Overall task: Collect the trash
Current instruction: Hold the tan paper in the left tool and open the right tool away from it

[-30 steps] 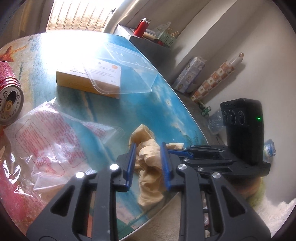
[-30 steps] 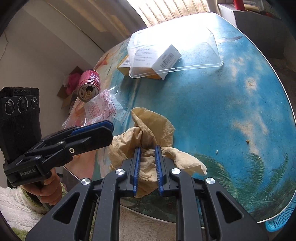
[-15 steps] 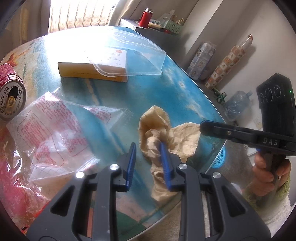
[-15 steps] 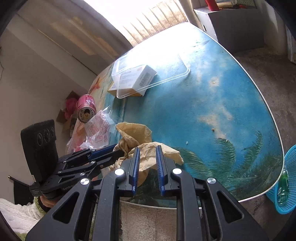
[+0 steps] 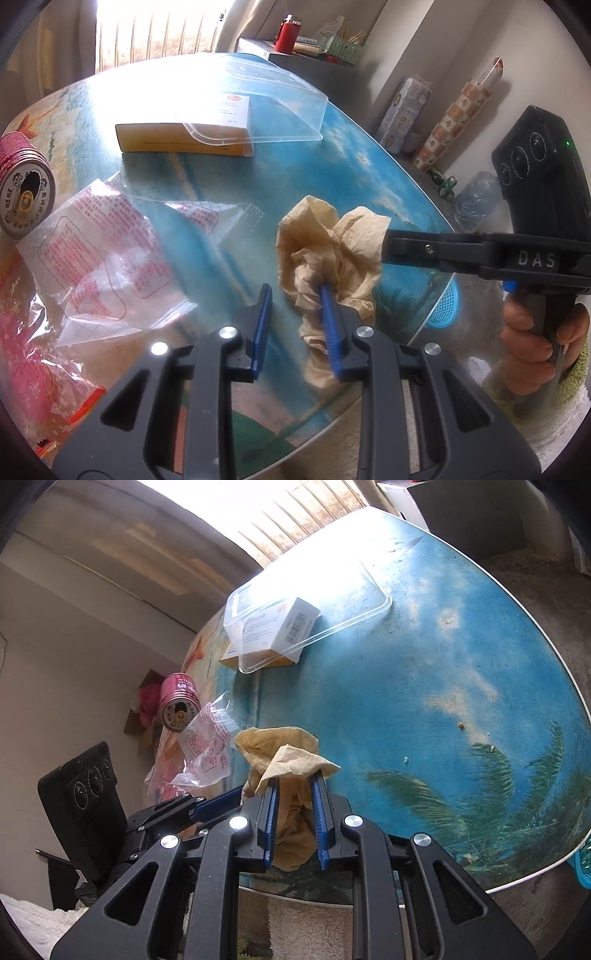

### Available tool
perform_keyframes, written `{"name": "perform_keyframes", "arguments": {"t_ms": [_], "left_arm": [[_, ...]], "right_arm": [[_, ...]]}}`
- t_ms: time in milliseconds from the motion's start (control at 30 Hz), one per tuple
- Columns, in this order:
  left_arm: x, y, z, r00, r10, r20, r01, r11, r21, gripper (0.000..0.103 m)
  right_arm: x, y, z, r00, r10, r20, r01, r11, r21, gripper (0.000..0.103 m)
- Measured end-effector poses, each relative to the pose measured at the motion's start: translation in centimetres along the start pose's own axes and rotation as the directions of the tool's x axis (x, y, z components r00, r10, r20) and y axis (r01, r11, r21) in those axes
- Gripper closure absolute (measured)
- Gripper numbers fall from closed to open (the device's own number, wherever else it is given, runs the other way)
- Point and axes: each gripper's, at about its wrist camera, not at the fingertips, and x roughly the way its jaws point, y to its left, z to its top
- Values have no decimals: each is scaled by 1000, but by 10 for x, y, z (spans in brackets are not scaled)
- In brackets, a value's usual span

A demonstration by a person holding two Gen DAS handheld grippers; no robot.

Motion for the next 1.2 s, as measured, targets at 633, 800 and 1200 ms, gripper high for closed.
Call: {"name": "perform_keyframes", "arguments": {"t_ms": [633,800,1200], "left_arm": [[-15,20,5,987,-152,49,155,985,-79,78],[-6,9,8,990,-138,12,139,990,-37,63],[11,-8,20,998,-33,-50,36,998,54,63]], "right_arm": [[43,5,21,987,6,-158,-10,1000,-25,85],[48,1,26,978,37,-203,-38,999,-1,85],[52,-9,32,958,104,-267,-93,994,54,85]]}}
